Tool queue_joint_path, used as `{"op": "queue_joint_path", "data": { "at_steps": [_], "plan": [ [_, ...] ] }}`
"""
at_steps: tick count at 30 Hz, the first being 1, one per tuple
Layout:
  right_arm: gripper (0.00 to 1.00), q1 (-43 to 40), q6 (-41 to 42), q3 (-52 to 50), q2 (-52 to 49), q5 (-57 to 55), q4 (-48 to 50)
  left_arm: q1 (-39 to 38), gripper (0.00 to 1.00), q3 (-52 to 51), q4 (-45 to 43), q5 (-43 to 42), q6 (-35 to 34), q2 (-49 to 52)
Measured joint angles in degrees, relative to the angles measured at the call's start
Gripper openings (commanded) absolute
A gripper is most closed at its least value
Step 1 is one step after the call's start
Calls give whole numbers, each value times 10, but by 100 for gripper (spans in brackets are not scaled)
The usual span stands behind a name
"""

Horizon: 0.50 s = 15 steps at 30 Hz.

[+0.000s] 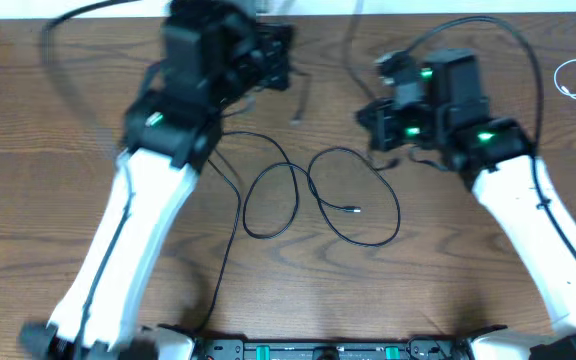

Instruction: Untangle cables

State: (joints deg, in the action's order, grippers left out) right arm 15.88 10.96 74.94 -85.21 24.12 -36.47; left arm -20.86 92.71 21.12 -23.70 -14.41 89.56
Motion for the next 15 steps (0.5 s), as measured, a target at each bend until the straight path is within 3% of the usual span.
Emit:
{"op": "queue_joint_path", "data": {
  "at_steps": [6, 15],
  "plan": [
    [1, -67, 2, 0, 0, -66, -91, -53, 7, 0, -38, -100, -54, 125],
    [1, -88, 2, 0, -3, -109, -109, -129, 8, 0, -29, -134, -79, 233]
  ]
}}
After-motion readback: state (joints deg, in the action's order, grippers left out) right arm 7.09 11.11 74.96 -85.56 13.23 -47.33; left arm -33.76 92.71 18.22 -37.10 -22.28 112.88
